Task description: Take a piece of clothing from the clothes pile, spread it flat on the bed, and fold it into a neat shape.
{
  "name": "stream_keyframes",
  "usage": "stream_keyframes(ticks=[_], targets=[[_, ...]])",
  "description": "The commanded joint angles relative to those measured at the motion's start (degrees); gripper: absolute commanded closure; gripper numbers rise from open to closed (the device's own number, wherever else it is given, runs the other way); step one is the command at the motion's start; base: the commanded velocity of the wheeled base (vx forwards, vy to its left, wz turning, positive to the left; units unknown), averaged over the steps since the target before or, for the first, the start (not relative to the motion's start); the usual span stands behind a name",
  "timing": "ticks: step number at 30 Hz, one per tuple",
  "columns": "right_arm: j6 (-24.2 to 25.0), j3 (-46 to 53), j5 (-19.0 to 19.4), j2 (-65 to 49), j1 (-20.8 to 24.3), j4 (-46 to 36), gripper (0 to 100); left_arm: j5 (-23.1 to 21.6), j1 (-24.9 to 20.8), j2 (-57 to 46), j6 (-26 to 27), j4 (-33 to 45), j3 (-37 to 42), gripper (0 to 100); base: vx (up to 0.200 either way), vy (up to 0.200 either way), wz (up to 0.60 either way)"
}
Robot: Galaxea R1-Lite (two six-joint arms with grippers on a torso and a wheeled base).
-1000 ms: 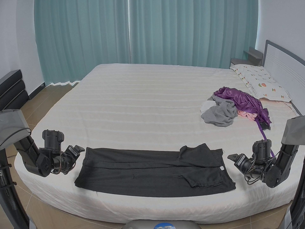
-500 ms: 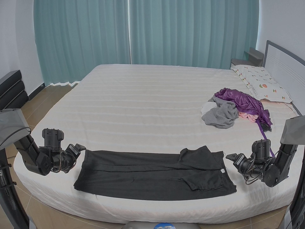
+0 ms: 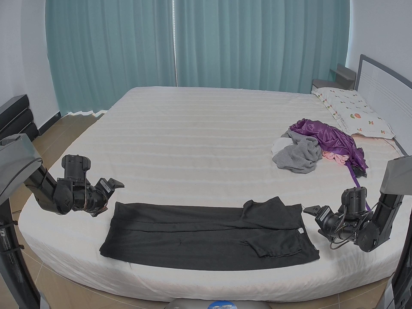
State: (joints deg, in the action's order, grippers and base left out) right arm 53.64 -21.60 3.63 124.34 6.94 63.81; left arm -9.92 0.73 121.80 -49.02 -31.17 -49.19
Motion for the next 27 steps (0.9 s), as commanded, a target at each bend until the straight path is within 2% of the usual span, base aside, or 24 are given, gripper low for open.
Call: stream_keyframes(ticks=[1,7,11,27], targets=[[0.6,0.2,1.2,-0.4,0.0,-0.1,0,-5.7,0.9,5.6,6.0,2.4,-8.0,0,0.000,0.000,0.00],[0.6,0.3,1.3,0.2,0.1,-0.1,0,-5.8,0.9,10.0,16.3,7.5,-12.9,0,0.000,0.000,0.00],[0.6,0.3,2.0,0.4,0.1,-0.1,0,-6.1,1.0,10.3,19.2,10.5,-13.2,0,0.000,0.000,0.00],[0.6,0.3,2.4,1.3,0.4,0.0,0,-5.8,0.9,12.0,19.6,10.8,-12.5,0,0.000,0.000,0.00]])
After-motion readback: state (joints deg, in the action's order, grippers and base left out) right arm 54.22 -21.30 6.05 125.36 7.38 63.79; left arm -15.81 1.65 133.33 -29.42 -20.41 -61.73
